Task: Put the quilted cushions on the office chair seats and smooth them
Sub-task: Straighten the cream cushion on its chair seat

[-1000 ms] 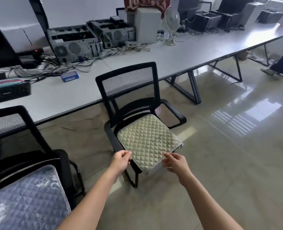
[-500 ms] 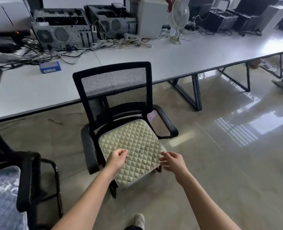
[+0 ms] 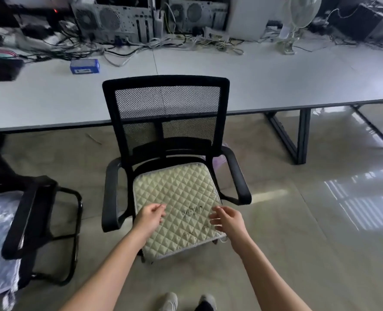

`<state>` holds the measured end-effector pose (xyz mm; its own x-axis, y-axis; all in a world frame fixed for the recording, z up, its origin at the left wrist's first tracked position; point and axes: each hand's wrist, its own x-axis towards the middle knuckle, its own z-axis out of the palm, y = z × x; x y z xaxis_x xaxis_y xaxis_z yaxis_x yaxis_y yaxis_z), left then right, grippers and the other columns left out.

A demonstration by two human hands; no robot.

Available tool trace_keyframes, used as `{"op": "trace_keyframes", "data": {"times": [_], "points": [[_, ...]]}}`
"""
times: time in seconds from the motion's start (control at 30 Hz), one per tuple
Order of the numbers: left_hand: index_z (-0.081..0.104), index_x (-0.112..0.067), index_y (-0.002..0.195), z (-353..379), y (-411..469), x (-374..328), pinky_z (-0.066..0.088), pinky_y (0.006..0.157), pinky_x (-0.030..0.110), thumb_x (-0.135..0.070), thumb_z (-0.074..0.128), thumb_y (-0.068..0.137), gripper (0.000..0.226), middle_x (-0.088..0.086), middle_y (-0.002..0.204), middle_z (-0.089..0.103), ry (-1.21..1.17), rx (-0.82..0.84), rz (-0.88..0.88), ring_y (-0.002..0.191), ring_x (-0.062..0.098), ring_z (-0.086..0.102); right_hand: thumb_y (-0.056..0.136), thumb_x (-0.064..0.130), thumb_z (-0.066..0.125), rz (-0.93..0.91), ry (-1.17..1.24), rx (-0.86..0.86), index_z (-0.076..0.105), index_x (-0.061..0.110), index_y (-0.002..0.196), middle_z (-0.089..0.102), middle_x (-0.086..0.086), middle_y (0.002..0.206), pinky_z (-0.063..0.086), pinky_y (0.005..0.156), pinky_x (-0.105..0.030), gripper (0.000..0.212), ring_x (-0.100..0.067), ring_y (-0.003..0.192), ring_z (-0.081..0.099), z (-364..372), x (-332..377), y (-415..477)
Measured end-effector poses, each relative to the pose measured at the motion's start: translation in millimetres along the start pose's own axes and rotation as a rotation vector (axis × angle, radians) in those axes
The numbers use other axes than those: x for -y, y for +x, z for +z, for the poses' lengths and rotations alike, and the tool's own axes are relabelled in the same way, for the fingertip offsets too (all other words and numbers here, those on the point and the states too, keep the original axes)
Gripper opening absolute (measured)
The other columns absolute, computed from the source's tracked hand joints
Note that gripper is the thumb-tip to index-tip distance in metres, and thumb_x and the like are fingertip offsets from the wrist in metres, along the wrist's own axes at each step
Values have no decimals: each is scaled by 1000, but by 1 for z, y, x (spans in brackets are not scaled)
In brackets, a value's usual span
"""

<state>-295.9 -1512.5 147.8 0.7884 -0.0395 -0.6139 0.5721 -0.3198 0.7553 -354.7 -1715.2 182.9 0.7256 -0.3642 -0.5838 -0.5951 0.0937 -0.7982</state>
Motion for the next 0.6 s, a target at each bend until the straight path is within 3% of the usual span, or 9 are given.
{"op": "trace_keyframes", "data": {"times": [0.13,0.27,0.33,0.4,0.5,0.6], "points": [[63,-14,99,8,13,10,40,62,24,-25,47,94,20,2,89,64,-17,-76,2,73,12,58,94,12,49,19,-49,61,63,12,79,64,-8,71,47,47,-16,21,-17,60,57,-7,-3,33],[66,-11,99,16,33,25,50,86,40,-22,48,94,21,3,84,64,-52,-141,-34,81,22,61,92,12,51,29,-153,117,64,12,78,65,-6,69,45,48,-17,19,-17,59,58,-11,-12,71],[65,-18,88,18,43,35,49,92,46,-21,50,93,17,6,84,64,-71,-173,-53,86,27,61,92,13,52,42,-189,138,65,12,78,66,-4,67,44,51,-19,19,-16,59,58,-11,-19,91],[64,-22,83,19,55,47,49,92,46,-22,50,93,17,7,84,65,-80,-208,-68,86,27,61,92,13,51,50,-209,152,64,14,77,65,-4,68,43,51,-19,20,-15,59,58,-8,-26,111],[66,-12,95,17,73,69,49,94,46,-22,49,94,20,3,80,64,-87,-245,-91,81,23,62,92,13,50,66,-230,164,65,12,79,66,-6,72,45,52,-19,20,-16,61,59,-4,-42,141],[62,-17,80,13,94,95,51,92,49,-25,51,92,18,6,80,65,-81,-299,-122,83,27,62,94,16,50,63,-295,139,66,7,93,66,-7,77,44,59,-23,18,-15,66,58,-2,-62,169]]}}
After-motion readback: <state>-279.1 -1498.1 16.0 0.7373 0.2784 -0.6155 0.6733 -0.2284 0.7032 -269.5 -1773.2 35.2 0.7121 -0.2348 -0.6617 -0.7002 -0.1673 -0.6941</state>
